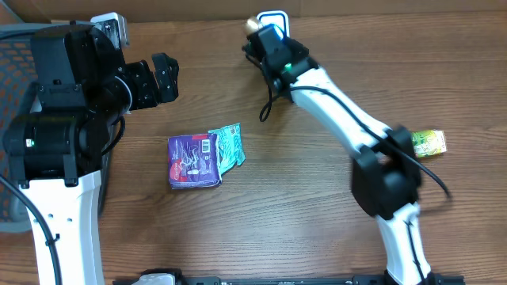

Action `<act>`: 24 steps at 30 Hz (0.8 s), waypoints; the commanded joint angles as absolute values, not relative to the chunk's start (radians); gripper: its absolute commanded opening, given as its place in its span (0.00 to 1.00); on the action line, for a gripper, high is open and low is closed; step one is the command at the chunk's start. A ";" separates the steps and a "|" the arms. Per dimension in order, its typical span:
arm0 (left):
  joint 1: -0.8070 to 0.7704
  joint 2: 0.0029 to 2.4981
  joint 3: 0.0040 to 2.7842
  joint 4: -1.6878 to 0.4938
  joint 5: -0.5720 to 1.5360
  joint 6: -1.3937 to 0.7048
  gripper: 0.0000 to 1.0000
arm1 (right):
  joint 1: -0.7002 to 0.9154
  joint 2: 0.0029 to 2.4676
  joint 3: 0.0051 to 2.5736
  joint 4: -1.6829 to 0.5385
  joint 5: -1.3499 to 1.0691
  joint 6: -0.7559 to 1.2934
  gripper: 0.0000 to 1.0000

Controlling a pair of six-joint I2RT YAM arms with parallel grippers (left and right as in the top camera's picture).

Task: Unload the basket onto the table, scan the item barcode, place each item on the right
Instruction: 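Carry the white tube right and drop it beside the green snack pack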

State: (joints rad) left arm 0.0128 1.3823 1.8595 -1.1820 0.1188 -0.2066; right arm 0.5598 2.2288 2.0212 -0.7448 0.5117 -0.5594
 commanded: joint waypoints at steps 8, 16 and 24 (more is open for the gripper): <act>0.012 1.386 1.867 -1.179 0.123 -0.187 1.00 | 0.300 1.797 2.048 -1.269 -0.038 0.577 0.04; 0.012 1.386 1.867 -1.179 0.123 -0.187 1.00 | 0.118 1.799 1.584 -1.157 0.120 1.001 0.04; 0.012 1.386 1.867 -1.179 0.123 -0.187 0.99 | -0.007 1.799 1.335 -0.920 0.241 1.024 0.20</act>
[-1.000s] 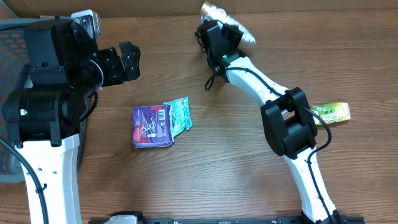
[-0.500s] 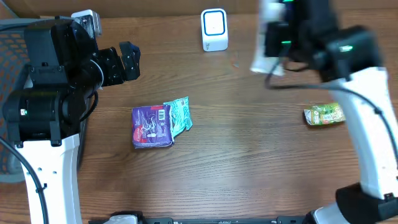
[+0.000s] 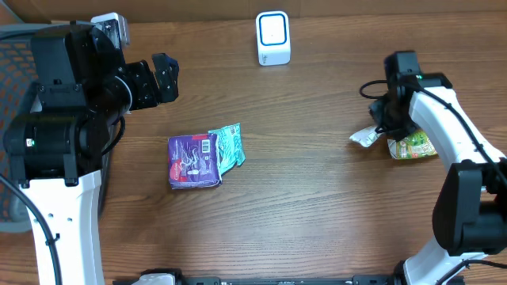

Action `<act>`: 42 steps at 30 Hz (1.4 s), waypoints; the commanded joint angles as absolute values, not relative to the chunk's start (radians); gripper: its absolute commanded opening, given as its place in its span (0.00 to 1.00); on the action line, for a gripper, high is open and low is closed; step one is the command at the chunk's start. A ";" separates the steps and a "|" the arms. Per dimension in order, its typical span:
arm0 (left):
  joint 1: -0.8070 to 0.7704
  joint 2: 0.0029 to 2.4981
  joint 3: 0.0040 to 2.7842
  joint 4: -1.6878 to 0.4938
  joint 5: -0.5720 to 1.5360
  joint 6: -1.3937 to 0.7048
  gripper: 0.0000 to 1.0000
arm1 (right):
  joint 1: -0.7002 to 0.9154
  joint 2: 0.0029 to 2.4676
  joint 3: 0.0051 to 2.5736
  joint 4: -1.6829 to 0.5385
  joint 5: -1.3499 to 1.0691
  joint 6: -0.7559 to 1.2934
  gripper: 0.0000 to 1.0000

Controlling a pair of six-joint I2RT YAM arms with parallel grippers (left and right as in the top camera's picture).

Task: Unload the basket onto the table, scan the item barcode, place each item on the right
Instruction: 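Carry the white tube right and drop it beside the green snack pack, then reach the right gripper to the mint-green packet and grasp it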

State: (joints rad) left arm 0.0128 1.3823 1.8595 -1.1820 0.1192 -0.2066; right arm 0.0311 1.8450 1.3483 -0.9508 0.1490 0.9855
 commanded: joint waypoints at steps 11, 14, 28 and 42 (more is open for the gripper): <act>0.012 1.386 1.867 -1.179 0.123 -0.187 1.00 | -0.037 1.794 1.451 -0.994 -0.052 0.554 0.96; 0.012 1.386 1.867 -1.179 0.123 -0.187 0.99 | 0.010 1.787 1.526 -1.028 -0.229 0.435 0.90; 0.012 1.386 1.867 -1.179 0.123 -0.187 1.00 | 0.535 1.919 1.393 -0.700 -0.464 0.686 0.62; 0.012 1.386 1.867 -1.179 0.123 -0.187 1.00 | 0.708 2.101 1.393 -0.500 -0.311 0.922 0.52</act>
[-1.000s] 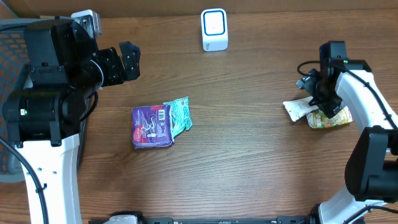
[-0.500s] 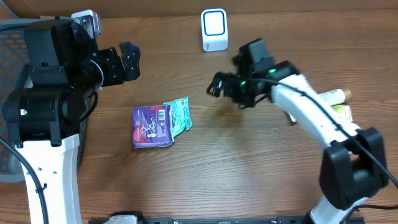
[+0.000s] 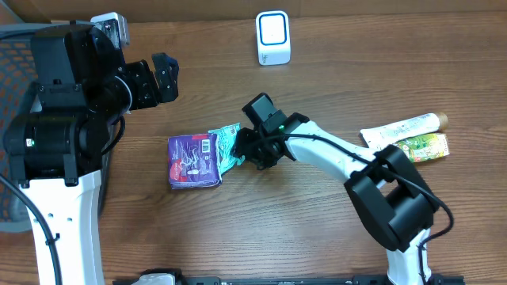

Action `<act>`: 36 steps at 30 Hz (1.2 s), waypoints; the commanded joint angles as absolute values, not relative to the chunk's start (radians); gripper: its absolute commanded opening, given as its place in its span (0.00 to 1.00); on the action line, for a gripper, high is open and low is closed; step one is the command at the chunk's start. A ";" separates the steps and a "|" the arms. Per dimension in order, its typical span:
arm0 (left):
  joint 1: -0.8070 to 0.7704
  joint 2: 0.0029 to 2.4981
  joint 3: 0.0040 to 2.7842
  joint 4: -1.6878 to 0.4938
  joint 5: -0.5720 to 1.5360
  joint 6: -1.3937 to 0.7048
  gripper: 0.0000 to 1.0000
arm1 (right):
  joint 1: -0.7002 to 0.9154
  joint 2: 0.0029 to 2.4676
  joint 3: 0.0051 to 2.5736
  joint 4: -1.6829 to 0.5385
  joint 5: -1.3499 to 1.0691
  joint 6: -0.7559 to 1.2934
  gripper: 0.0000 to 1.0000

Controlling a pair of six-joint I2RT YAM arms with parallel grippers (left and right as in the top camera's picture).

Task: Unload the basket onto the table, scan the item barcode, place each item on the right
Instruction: 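Reach the right gripper to the mint-green packet and grasp it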

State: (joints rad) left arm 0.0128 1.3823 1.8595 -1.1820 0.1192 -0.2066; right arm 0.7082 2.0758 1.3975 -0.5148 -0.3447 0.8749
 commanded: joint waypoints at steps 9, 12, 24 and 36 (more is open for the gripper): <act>0.012 1.386 1.867 -1.179 0.123 -0.187 0.99 | 0.687 2.100 1.402 -0.545 -0.315 0.707 0.09; 0.012 1.386 1.867 -1.179 0.123 -0.187 0.99 | 0.646 2.098 1.443 -0.632 -0.377 0.542 0.06; 0.012 1.386 1.867 -1.179 0.123 -0.187 1.00 | 0.407 2.098 1.664 -1.014 -0.150 -0.008 0.99; 0.012 1.386 1.867 -1.179 0.123 -0.187 1.00 | 0.359 2.099 1.480 -0.825 -0.413 0.853 0.85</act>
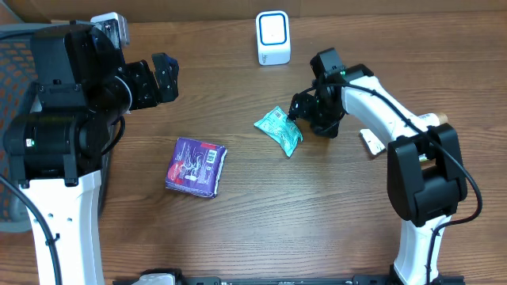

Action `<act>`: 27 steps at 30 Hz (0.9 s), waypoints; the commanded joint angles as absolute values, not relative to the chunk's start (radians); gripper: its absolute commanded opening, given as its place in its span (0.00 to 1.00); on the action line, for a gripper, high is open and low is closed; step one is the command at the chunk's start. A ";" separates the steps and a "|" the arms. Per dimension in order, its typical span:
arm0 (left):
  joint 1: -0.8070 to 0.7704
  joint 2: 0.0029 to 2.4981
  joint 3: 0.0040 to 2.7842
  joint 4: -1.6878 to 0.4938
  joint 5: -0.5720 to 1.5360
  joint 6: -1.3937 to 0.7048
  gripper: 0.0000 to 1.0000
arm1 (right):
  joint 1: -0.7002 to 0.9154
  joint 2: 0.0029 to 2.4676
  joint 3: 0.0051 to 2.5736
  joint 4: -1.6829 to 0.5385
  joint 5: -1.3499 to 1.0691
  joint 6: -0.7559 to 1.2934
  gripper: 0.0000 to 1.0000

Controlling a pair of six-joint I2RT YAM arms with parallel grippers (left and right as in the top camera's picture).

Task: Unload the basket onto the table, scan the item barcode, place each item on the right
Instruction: 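Reach the right gripper to the mint-green packet and grasp it, then lift the mint-green packet and hold it to the white scanner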

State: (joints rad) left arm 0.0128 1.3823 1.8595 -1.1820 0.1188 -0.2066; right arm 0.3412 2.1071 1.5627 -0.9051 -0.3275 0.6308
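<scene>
The white barcode scanner (273,37) with its blue-ringed face stands at the back middle of the table. My right gripper (295,119) is shut on one corner of a green packet (279,130), held right of centre and in front of the scanner. A purple packet (196,165) lies flat left of centre, its barcode label facing up. At the far left my left gripper (164,78) hangs open with nothing in it, well away from both packets.
A white tube (371,141) and its tan cap (440,118) peek out from behind the right arm at the right side. The left arm's black base (55,119) fills the left edge. A cardboard wall runs along the back.
My right gripper was at the green packet beside the purple one. Now it holds that packet to the right, nearer the scanner. The purple packet has turned slightly and lies alone.
My right gripper first held a tan-capped item up at the scanner. Then it was at the right side with a white tube beside a yellow-green packet. Later it was at the green packet in the middle, which it now holds in front of the scanner. The left arm stayed still.
</scene>
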 commanded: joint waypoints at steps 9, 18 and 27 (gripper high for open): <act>0.012 1.386 1.867 -1.179 0.123 -0.187 0.99 | 0.382 2.099 1.330 -0.616 -0.396 0.949 0.58; 0.012 1.386 1.867 -1.179 0.123 -0.187 1.00 | 0.377 2.099 1.303 -0.499 -0.372 0.789 0.05; 0.012 1.386 1.867 -1.179 0.123 -0.187 1.00 | 0.287 1.927 1.410 -0.679 -0.722 0.223 0.04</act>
